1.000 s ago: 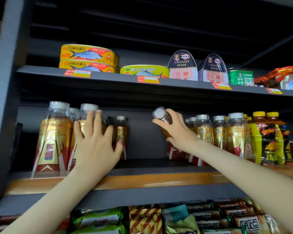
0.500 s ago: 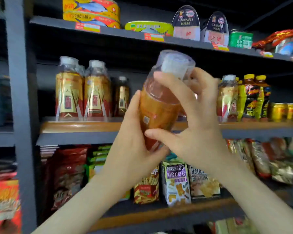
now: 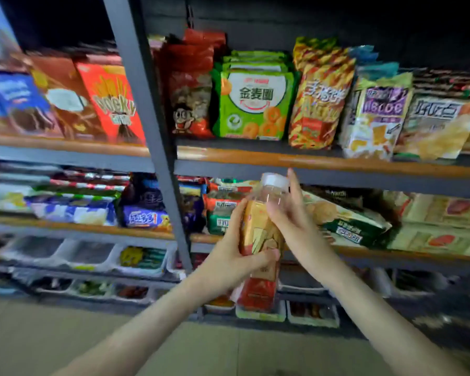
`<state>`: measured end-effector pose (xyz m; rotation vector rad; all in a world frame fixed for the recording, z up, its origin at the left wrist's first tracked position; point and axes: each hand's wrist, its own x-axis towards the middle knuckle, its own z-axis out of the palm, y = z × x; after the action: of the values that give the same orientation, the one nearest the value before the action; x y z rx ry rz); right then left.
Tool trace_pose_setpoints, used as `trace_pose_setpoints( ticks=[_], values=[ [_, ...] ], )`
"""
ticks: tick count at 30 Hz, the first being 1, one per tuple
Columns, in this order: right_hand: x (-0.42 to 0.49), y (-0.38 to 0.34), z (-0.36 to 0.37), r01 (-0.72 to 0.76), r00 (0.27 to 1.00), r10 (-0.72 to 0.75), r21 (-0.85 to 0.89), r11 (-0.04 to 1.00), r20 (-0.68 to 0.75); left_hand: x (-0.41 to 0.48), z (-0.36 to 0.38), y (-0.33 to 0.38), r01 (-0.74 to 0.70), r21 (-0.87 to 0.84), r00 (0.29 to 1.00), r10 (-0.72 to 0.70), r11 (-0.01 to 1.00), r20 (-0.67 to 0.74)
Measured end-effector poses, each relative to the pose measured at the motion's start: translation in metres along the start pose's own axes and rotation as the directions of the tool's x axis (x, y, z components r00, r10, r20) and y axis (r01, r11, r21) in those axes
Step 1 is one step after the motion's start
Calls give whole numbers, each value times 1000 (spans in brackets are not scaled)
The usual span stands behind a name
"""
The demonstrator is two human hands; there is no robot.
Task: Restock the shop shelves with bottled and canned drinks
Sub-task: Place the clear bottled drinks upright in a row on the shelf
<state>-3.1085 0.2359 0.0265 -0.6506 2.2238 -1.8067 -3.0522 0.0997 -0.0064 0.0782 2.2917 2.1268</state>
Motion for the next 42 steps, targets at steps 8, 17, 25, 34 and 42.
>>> trace_pose_setpoints(
  ticks=[8, 17, 25, 34, 42],
  values=[
    [3, 50, 23, -178, 882, 286, -298, 938, 374, -22, -10, -49, 383, -176, 895, -412, 907, -173],
    [-1, 77, 66, -485, 842, 395, 195, 853, 366, -48, -31, -66, 476, -240, 813, -527, 846, -246],
    [-9, 90, 85, -614, 788, 385, 564, 553, 481, -62, -55, -78, 525, -642, 773, -629, 559, 85],
    [-7, 105, 88, -666, 726, 465, 350, 659, 506, -64, -65, -81, 607, -433, 774, -619, 667, 132],
    [-2, 95, 95, -680, 675, 599, 48, 731, 431, -63, -61, -83, 601, -1, 780, -587, 799, -216]
  ],
)
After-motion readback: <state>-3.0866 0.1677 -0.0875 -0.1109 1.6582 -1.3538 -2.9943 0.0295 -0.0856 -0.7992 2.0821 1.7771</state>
